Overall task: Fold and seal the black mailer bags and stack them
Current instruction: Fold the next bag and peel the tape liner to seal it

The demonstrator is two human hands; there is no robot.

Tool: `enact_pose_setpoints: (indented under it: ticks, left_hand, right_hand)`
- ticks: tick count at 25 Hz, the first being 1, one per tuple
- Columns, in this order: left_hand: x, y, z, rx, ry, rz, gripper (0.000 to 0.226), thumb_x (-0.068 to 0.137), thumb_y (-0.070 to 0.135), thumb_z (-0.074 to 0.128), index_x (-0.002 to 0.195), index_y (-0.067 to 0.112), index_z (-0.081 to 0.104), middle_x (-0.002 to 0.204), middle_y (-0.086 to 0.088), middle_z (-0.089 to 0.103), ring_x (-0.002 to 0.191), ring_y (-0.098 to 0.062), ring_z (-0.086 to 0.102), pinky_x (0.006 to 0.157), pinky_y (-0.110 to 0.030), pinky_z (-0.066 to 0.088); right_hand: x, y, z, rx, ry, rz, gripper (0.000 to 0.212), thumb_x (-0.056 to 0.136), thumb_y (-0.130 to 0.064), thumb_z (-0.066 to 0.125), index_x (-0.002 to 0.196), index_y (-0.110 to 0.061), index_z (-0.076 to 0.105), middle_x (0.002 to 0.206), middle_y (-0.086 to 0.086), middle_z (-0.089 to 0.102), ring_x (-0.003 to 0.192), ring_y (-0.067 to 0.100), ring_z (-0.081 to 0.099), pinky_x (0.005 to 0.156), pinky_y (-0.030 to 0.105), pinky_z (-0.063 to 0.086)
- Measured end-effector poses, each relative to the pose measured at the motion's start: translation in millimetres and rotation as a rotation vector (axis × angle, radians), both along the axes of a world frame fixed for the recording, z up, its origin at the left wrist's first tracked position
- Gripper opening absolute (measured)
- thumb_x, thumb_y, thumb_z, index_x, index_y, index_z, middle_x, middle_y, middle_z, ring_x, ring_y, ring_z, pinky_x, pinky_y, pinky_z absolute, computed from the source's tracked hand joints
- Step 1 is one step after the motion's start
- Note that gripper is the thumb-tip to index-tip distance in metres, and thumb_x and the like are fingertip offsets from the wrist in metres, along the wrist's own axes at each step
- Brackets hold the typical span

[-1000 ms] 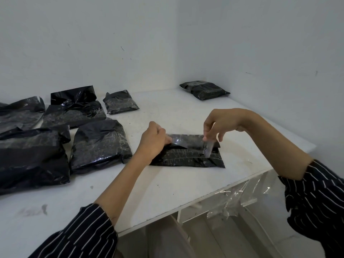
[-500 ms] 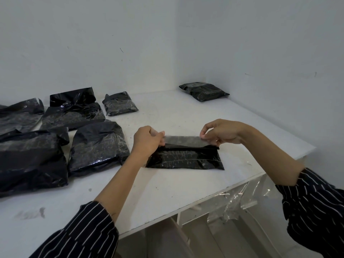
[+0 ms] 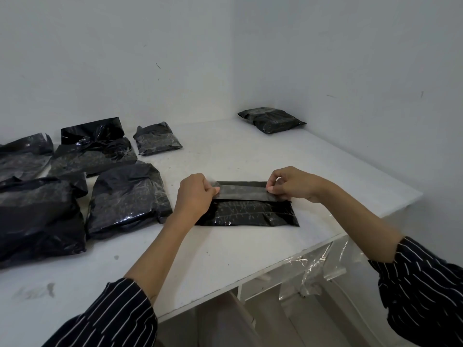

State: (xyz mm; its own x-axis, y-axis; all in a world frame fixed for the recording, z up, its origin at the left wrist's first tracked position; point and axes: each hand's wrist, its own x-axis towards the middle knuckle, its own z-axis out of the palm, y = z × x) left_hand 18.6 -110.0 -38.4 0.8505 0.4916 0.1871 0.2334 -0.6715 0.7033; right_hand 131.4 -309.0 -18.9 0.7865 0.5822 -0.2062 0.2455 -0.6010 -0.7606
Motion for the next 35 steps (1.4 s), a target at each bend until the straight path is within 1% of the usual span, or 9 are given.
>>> enact_pose_setpoints:
  ticks: [7, 10, 15, 19, 23, 25, 27, 29, 35]
  left_hand:
    - [-2.7, -2.2, -7.2, 0.107, -0.004, 0.013, 0.035, 0.089, 0.014, 0.063, 0.057, 0.005, 0.052, 0.069, -0.011, 0.056, 0.058, -0.012, 0.043, 0.054, -0.018, 0.035]
    - [-4.1, -6.7, -13.5, 0.252, 0.022, 0.032, 0.023, 0.091, 0.023, 0.059, 0.084, 0.001, 0.060, 0.097, -0.014, 0.056, 0.080, -0.020, 0.052, 0.070, -0.029, 0.042]
    - [-8.9, -4.9, -12.0, 0.433, 0.144, 0.149, 0.054, 0.086, 0.045, 0.060, 0.113, 0.001, 0.044, 0.112, -0.014, 0.053, 0.100, -0.028, 0.055, 0.079, -0.034, 0.043]
    - [-15.6, 5.9, -5.7, 0.232, 0.122, 0.179, 0.042, 0.091, 0.020, 0.059, 0.122, 0.000, 0.038, 0.117, -0.019, 0.054, 0.102, -0.032, 0.054, 0.075, -0.036, 0.041]
    - [-18.6, -18.9, -12.7, 0.537, -0.132, -0.026, 0.037, 0.097, 0.019, 0.047, 0.130, 0.002, 0.046, 0.133, -0.017, 0.048, 0.120, -0.028, 0.046, 0.099, -0.034, 0.036]
    - [-15.4, -34.1, -23.7, 0.572, -0.040, -0.264, 0.047, 0.101, 0.023, 0.034, 0.145, 0.004, 0.029, 0.153, -0.016, 0.025, 0.142, -0.026, 0.023, 0.117, -0.036, 0.013]
    - [-12.1, -37.0, -34.1, 0.609, 0.163, -0.347, 0.052, 0.103, 0.029, 0.018, 0.150, 0.010, 0.009, 0.159, -0.008, 0.004, 0.147, -0.018, 0.001, 0.118, -0.032, -0.002]
    - [-10.9, -34.6, -37.6, 0.636, 0.260, -0.315, 0.054, 0.103, 0.035, 0.014, 0.151, 0.012, 0.003, 0.159, -0.008, -0.004, 0.146, -0.018, -0.006, 0.118, -0.032, -0.004]
    - [-20.4, -38.2, -33.0, 0.520, 0.398, -0.122, 0.087, 0.092, 0.063, 0.016, 0.148, 0.000, -0.005, 0.157, -0.018, -0.010, 0.146, -0.025, -0.009, 0.119, -0.035, -0.001]
  right_hand:
    - [-10.8, 5.3, -6.6, -0.051, -0.164, 0.002, 0.003, 0.093, -0.006, 0.053, 0.093, -0.004, 0.055, 0.072, -0.001, 0.054, 0.062, 0.011, 0.049, 0.055, 0.015, 0.040]
    - [-14.7, 10.3, -16.5, -0.210, -0.368, 0.013, 0.002, 0.095, -0.010, 0.050, 0.094, -0.008, 0.050, 0.080, -0.002, 0.053, 0.079, 0.018, 0.048, 0.065, 0.026, 0.037]
    - [-24.9, 9.9, -33.8, -0.306, -0.614, -0.082, 0.022, 0.095, -0.021, 0.052, 0.107, -0.005, 0.044, 0.102, 0.013, 0.047, 0.082, 0.032, 0.053, 0.071, 0.037, 0.044]
    - [-23.8, -3.8, -26.6, -0.183, -0.475, -0.227, 0.021, 0.092, -0.010, 0.055, 0.111, -0.004, 0.049, 0.115, 0.017, 0.046, 0.083, 0.023, 0.049, 0.070, 0.025, 0.035]
    - [-55.0, 14.7, -22.9, -0.080, -0.820, -0.166, 0.030, 0.095, -0.012, 0.048, 0.124, -0.007, 0.049, 0.124, 0.009, 0.050, 0.102, 0.023, 0.052, 0.086, 0.030, 0.033]
    - [-71.6, 29.0, -34.6, -0.067, -0.784, 0.031, 0.038, 0.099, -0.016, 0.040, 0.135, -0.005, 0.043, 0.137, 0.008, 0.048, 0.124, 0.025, 0.045, 0.102, 0.033, 0.030]
    - [-78.7, 32.0, -49.8, -0.204, -0.656, 0.150, 0.048, 0.104, -0.025, 0.026, 0.149, -0.010, 0.022, 0.157, 0.005, 0.021, 0.145, 0.019, 0.019, 0.117, 0.032, 0.015]
    - [-76.1, 23.4, -54.6, -0.334, -0.572, 0.137, 0.055, 0.103, -0.039, 0.017, 0.152, -0.017, 0.006, 0.160, 0.000, -0.001, 0.147, 0.012, -0.002, 0.119, 0.031, 0.000]
    - [-80.6, 9.3, -50.1, -0.635, -0.572, -0.048, 0.079, 0.092, -0.063, 0.004, 0.151, -0.012, -0.003, 0.160, 0.005, -0.009, 0.147, 0.019, -0.011, 0.115, 0.048, -0.014]
